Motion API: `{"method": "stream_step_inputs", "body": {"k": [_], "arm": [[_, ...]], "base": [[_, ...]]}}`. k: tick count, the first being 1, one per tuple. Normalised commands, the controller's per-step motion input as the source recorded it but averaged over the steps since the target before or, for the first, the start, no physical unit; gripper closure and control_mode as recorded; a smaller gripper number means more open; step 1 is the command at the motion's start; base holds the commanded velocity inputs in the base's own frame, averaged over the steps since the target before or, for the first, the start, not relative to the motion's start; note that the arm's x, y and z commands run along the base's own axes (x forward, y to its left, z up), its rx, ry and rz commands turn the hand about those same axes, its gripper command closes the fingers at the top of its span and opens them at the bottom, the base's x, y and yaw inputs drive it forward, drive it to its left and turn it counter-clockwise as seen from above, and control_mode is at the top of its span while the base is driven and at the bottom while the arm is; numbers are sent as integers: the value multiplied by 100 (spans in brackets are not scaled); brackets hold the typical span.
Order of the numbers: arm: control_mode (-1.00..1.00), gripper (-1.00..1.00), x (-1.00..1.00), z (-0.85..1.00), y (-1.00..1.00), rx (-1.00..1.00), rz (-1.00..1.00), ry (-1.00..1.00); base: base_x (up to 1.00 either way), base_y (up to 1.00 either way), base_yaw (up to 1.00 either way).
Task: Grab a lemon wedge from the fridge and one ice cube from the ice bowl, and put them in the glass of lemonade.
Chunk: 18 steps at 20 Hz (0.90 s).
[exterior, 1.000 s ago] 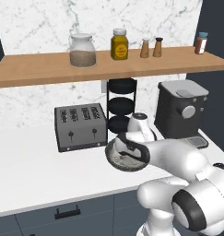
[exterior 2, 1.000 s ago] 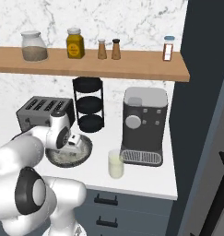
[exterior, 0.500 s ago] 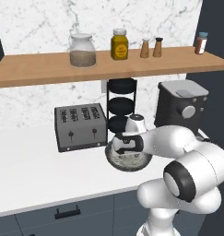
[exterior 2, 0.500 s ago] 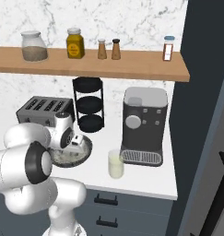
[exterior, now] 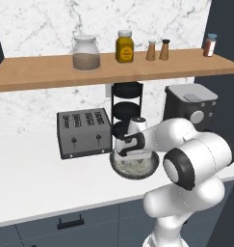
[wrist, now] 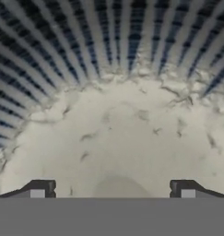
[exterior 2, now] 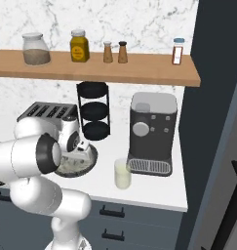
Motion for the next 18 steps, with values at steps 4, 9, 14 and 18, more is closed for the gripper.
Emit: {"method": "stream_step_inputs", "body": {"k": [4,9,14,18], "arm": [[-100,-100,-19,-11,0,0,-1,8],[-100,-100,-34,-14,0,0,0,7],[-100,-100,-19,-9,0,0,0,7],[-100,100,10,-8,0,0,0,5]], "base": [[0,0,0],[0,0,0],[0,0,0],[0,0,0]]}}
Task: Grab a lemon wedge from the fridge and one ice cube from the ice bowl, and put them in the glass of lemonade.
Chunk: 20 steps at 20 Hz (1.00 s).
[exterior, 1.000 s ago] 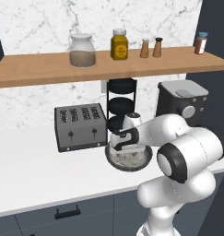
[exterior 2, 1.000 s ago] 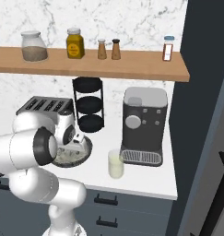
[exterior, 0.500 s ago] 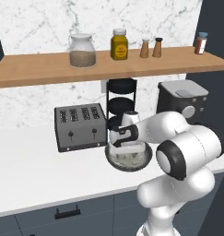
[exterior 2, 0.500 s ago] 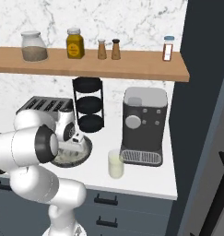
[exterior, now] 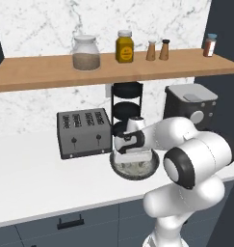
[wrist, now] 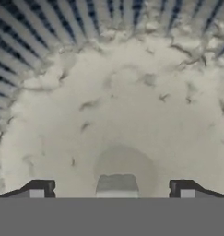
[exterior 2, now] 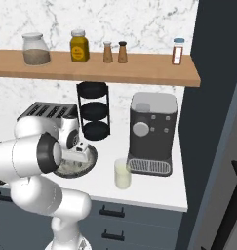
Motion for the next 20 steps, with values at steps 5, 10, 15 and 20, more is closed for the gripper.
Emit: {"method": "stream_step_inputs", "body": {"k": [5,10,15,20], "arm": [[-100,100,4,-16,0,0,0,8],[-100,100,-9,-5,0,0,-1,8],[-100,100,-12,3,6,0,-3,0],[-100,100,-20,67,-1,0,-1,-1]], "base": [[0,0,0],[0,0,0],[0,0,0],[0,0,0]]}}
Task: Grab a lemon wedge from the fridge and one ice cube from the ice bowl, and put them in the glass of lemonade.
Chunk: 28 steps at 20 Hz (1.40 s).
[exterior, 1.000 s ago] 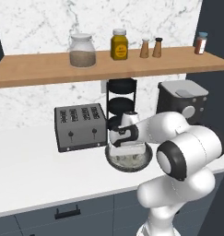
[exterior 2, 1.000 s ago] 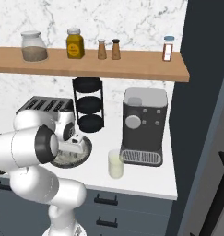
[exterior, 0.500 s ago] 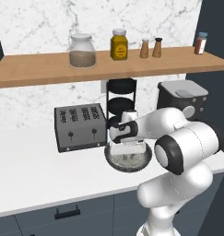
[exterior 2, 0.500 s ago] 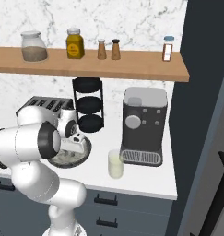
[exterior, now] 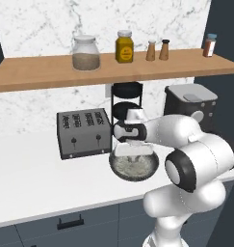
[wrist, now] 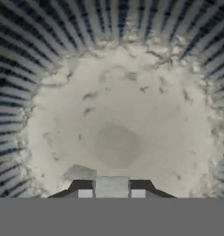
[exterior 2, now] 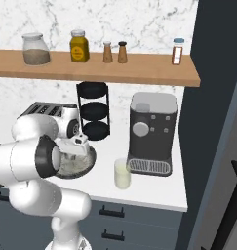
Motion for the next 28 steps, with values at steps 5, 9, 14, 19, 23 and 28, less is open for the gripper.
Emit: {"method": "stream_step_inputs", "body": {"k": [5,9,14,19,23,28], "arm": [[-100,100,-33,81,-42,-11,0,0],[-100,100,-38,61,-71,-24,0,1],[-100,100,-29,41,-84,-27,0,6],[-100,100,-25,17,-88,-27,1,14],[-100,100,-4,4,-91,-23,1,10],[-100,100,2,0,-60,-6,0,5]], "base": [[0,0,0],[0,0,0],[0,0,0],[0,0,0],[0,0,0],[0,0,0]]}}
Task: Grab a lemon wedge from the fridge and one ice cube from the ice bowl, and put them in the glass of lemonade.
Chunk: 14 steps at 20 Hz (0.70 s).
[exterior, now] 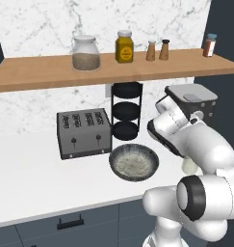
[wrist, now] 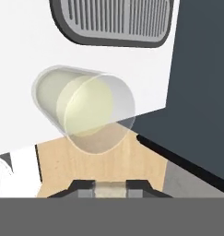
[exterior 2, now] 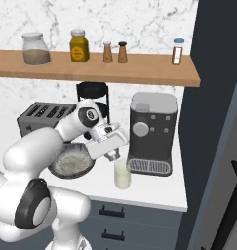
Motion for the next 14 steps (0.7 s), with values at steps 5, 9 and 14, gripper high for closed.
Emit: {"method": "stream_step_inputs", "body": {"k": [5,9,14], "arm": [[-100,100,9,0,-11,0,0,0],[-100,100,17,-13,0,0,0,0],[-100,100,13,-21,-5,0,0,0]], "base": [[0,0,0],[0,0,0],[0,0,0]]}}
